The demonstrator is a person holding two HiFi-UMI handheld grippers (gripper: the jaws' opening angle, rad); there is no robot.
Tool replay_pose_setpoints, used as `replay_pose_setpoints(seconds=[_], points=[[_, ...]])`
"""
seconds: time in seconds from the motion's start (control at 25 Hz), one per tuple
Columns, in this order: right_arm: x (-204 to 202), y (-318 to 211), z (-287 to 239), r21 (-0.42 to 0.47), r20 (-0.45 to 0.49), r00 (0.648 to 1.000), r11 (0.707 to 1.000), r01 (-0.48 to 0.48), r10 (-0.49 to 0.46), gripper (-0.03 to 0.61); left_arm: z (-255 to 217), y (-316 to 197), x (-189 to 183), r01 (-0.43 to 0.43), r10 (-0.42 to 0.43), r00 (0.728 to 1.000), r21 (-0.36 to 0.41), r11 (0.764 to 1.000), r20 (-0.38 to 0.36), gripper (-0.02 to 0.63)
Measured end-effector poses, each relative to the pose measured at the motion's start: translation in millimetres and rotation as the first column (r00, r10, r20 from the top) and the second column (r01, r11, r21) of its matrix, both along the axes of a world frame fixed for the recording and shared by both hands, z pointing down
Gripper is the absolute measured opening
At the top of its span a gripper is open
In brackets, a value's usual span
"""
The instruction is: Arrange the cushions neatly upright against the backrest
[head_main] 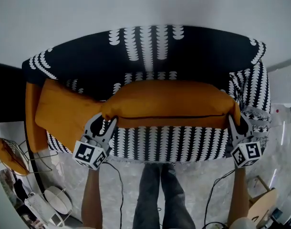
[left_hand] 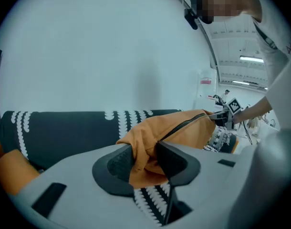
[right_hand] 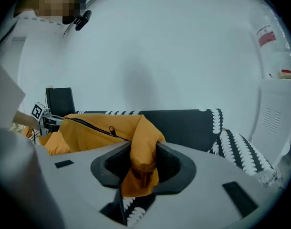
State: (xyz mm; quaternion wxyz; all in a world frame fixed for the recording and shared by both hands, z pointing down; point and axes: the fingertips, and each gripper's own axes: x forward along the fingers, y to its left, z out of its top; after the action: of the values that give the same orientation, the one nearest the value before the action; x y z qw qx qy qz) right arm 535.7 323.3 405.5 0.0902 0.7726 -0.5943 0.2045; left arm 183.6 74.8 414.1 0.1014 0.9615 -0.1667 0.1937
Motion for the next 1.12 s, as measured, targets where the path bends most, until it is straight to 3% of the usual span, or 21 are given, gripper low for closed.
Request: replay_pose_setpoints(seconds=[0.12,0.28,0.48,0.68,0.88,1.0,1.08,1.12], points=[[38,-52,-11,0.044,-0.014,1.0,0.999,-0.012,0.013,0.144,-9,-55,36,0.042,-0.042,0.999,0.001,0.999,-0.029,0.163],[84,-115,-12,0.056,-0.041,0.998,0.998,-0.037,0.04,0.144,-6,-121,81,0.109,-0.109,0.994,0.008,0.994,-0.012,0.164],[126,-179,7,0.004,-0.038,0.995,0.996,-0.093,0.093,0.138,12,-185,124,0.224,-0.224,0.974,-0.002,0.975,0.039,0.167],[145,-209,17,-0.101,-0.055,0.995,0.991,-0.09,0.085,0.138,14,-212,142,0.27,-0.265,0.96,-0.04,0.962,0.095,0.173],[146,-206,16,-0.067,-0.048,0.992,0.99,-0.12,0.117,0.149,12,-207,136,0.261,-0.256,0.963,-0.058,0.964,0.078,0.184],[155,-200,8,-0.002,0.005,0.986,0.986,-0.165,0.165,0.23,4,-211,129,0.283,-0.282,0.959,-0.037,0.958,0.042,0.223],[165,-185,-6,0.079,0.056,0.975,0.972,-0.22,0.216,0.32,-9,-213,121,0.297,-0.297,0.955,-0.012,0.955,0.012,0.299],[168,-175,-14,0.113,0.07,0.969,0.963,-0.245,0.238,0.33,-15,-212,116,0.289,-0.289,0.957,0.0,0.957,0.007,0.332]])
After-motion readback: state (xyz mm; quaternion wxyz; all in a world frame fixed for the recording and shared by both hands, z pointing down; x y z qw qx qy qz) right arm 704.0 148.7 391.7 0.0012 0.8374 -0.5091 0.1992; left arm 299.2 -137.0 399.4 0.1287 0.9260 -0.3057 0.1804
